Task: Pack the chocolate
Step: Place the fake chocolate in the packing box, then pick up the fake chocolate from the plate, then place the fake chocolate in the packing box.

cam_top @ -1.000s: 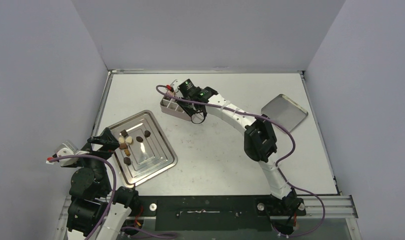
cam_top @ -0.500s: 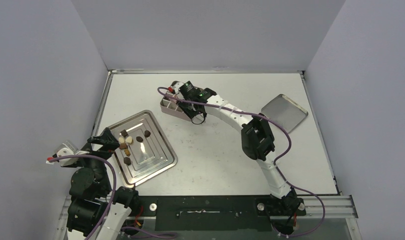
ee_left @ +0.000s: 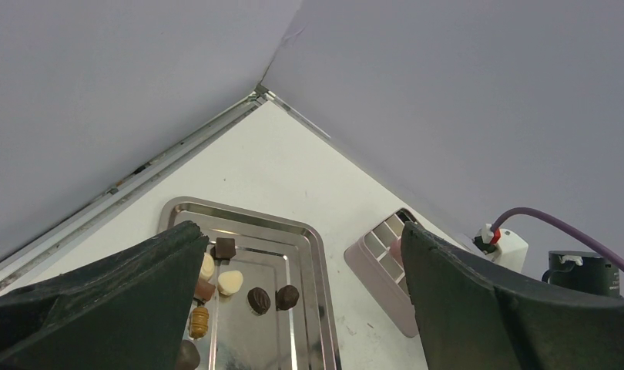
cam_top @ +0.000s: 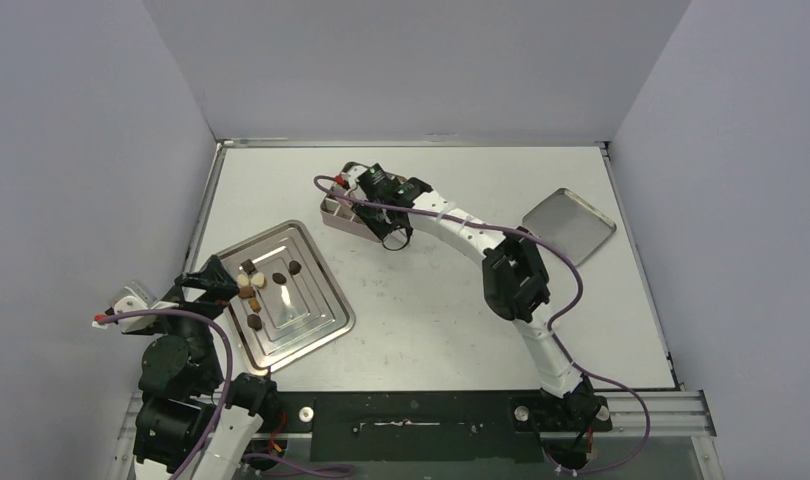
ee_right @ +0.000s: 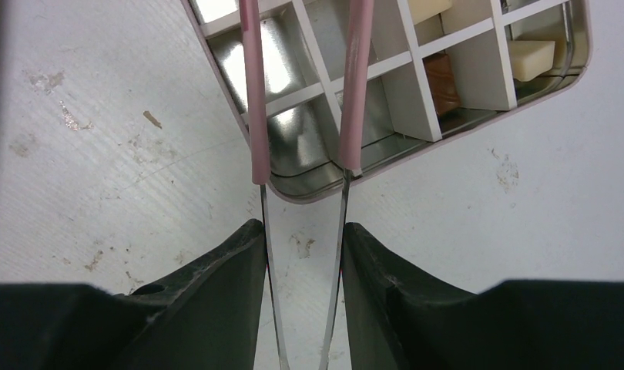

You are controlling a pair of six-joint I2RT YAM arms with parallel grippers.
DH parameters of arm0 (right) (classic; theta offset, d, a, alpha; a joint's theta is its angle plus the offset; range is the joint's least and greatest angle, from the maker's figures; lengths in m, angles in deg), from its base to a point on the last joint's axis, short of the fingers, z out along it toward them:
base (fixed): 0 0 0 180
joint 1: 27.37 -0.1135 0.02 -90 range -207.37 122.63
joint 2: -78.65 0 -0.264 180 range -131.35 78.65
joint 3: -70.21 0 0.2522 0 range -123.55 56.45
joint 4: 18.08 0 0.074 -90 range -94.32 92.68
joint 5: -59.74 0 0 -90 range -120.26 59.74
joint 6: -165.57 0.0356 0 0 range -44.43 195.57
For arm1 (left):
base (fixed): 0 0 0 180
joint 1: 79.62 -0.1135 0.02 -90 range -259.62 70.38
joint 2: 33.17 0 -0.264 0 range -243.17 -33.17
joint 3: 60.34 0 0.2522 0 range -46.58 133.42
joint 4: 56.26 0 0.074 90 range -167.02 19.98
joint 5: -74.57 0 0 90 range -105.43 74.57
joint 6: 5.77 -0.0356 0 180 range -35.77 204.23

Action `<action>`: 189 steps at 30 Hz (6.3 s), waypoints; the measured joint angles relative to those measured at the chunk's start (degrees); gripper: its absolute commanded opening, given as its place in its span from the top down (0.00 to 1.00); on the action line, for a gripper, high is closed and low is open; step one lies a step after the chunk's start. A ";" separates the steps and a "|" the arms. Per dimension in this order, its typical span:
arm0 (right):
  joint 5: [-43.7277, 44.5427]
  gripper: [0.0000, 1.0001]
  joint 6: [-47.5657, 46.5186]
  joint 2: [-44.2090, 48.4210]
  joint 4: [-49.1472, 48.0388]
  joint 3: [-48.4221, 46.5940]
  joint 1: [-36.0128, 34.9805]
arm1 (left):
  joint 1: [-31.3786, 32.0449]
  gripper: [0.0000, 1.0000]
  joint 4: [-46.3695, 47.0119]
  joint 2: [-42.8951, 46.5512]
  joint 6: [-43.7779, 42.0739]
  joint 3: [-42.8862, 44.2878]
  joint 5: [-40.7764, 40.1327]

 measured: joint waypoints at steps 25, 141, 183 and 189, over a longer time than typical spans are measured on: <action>-5.90 0.63 -1.05 5.38 -3.48 4.13 -15.10 | -1.11 0.05 0.22 -3.37 -0.09 -0.28 0.74; 11.06 0.80 -2.71 11.98 -4.28 11.91 -12.09 | -4.76 0.11 3.06 2.05 -0.96 -1.88 2.47; -1.92 0.73 3.74 11.74 -4.31 19.61 1.73 | -4.76 0.11 3.37 2.82 -0.92 -2.14 2.69; -1.86 0.69 3.69 10.01 -4.28 17.81 1.73 | -4.76 0.11 3.39 2.84 -0.92 -2.14 2.69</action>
